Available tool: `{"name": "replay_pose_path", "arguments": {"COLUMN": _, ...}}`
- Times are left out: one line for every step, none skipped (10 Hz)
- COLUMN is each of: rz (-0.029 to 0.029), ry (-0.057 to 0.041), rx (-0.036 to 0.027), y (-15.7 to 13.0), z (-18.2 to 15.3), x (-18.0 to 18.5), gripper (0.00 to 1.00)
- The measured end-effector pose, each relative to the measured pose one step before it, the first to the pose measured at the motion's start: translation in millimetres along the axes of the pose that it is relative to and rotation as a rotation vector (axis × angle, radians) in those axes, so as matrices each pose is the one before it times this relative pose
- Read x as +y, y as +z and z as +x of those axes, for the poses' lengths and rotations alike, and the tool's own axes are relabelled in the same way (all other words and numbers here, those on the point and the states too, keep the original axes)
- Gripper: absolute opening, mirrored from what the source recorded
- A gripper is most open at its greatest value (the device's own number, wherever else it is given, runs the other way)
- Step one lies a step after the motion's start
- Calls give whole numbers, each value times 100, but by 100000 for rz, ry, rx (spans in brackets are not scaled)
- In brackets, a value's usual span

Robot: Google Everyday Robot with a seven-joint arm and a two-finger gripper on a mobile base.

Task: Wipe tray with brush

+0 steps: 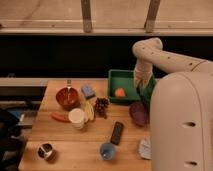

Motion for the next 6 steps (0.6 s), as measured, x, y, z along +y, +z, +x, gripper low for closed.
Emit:
{"name": "replay_pose_path", "arguments": {"rz": 1024, "ry": 1099, "rx": -624, "y": 9, "z": -1841, "x": -526, "gripper": 0}}
{"name": "replay_pose_path", "arguments": {"rz": 468, "ry": 723, "rx": 228, "y": 363, "z": -1613, "x": -97, "gripper": 0}}
{"name": "replay_pose_path", "arguments": {"rz": 298, "ry": 293, "rx": 115, "y": 502, "z": -1912, "x": 319, "gripper": 0}}
{"name": "replay_pose_path", "arguments": {"rz": -216, "ry": -430, "rx": 327, "y": 305, "z": -930, "x": 559, "gripper": 0}}
{"name": "replay_pose_path", "arguments": {"rz": -754, "ry": -1044, "rx": 338, "y": 277, "z": -937, "x": 837, "gripper": 0}}
{"name": "replay_pose_path", "arguments": {"rz": 17, "ry": -782, "rx": -50, "y": 69, "z": -188, "x": 229, "gripper": 0}}
